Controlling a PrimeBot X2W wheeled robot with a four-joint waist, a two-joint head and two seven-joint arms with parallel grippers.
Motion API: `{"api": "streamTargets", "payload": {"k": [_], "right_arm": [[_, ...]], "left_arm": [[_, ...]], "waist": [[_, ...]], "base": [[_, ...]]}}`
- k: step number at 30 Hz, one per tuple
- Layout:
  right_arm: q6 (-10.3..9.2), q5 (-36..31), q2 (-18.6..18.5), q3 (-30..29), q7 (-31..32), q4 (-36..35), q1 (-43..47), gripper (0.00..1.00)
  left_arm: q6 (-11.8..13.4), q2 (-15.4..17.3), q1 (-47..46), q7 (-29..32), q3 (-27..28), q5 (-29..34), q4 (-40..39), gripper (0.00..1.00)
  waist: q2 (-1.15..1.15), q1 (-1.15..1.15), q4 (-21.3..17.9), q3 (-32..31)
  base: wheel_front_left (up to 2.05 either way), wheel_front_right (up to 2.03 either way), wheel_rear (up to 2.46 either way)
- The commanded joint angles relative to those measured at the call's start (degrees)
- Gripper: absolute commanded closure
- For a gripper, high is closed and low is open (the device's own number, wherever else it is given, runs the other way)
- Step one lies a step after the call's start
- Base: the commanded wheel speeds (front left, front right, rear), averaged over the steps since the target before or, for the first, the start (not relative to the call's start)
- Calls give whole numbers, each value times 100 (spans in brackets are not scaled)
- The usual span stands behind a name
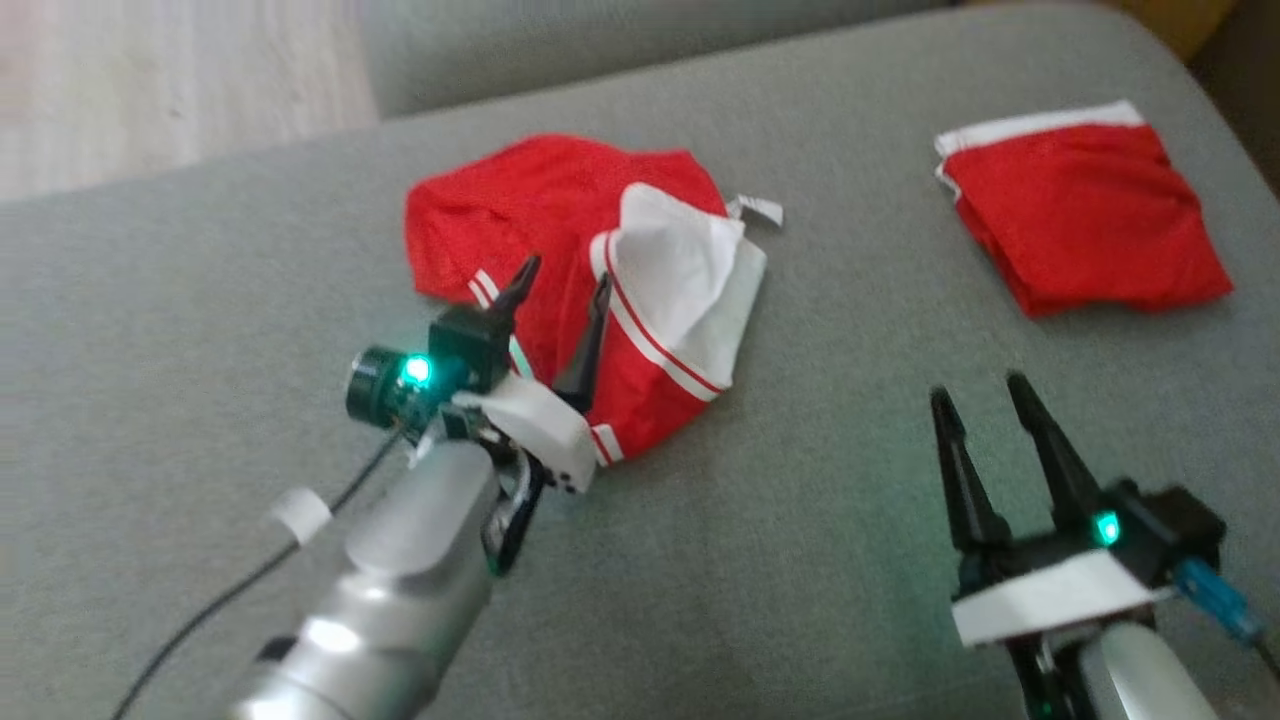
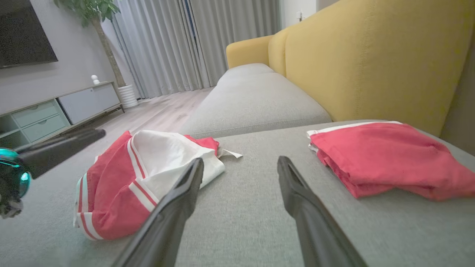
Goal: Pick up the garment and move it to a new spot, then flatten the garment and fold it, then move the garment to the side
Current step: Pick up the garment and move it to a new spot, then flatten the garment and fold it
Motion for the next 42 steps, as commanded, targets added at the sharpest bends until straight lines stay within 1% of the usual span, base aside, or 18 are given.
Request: {"api": "streamTargets", "payload": {"k": [1,5,8,9,11,16,20,22,24,28,34,42], "right_arm": [[-4,22,-31,-1,-63,-75,142,0],[-4,-101,-4,-96,-63,-41,421,0],[-4,-175,65,-184,-63,-34,614,0],[-4,-175,65,-184,-63,-34,614,0],[-4,-246,98,-218,-63,-24,728,0],[-4,-400,189,-308,-63,10,965,0],[-4,-513,239,-348,-63,26,1143,0],[-4,-592,260,-363,-63,25,1242,0],[-4,-630,301,-393,-63,19,1346,0],[-4,-628,378,-412,-63,-3,1468,0],[-4,-626,432,-465,-63,-20,1538,0],[-4,-597,459,-521,-63,-35,1551,0]], "left_arm": [[242,74,98,-68,234,11,-447,0],[525,82,694,-70,590,171,-963,0],[706,190,1228,-71,922,365,-1426,0],[706,190,1228,-71,922,365,-1426,0],[815,297,1640,-71,1156,511,-1774,0],[1087,506,2819,-71,1838,868,-2837,0],[1226,559,3751,-72,2278,1218,-3624,0],[1169,547,4160,-72,2391,1388,-3955,0],[1010,520,4529,-72,2442,1494,-4186,0],[869,510,5030,-72,2519,1762,-4288,0],[733,430,5197,-72,2687,1969,-4257,0],[634,316,5183,-72,2905,2167,-4241,0]], "waist": [[0,1,372,-566],[0,1,720,-930],[0,1,968,-1147],[0,1,968,-1147],[0,1,1098,-1276],[0,1,1308,-1529],[0,1,1408,-1640],[0,1,1454,-1686],[0,1,1494,-1729],[0,1,1534,-1794],[0,1,1570,-1856],[0,1,1546,-1825]], "base": [[0,0,0],[0,0,0],[0,0,0],[0,0,0],[0,0,0],[0,0,0],[0,0,0],[0,0,0],[0,0,0],[0,0,0],[0,0,0],[0,0,0]]}}
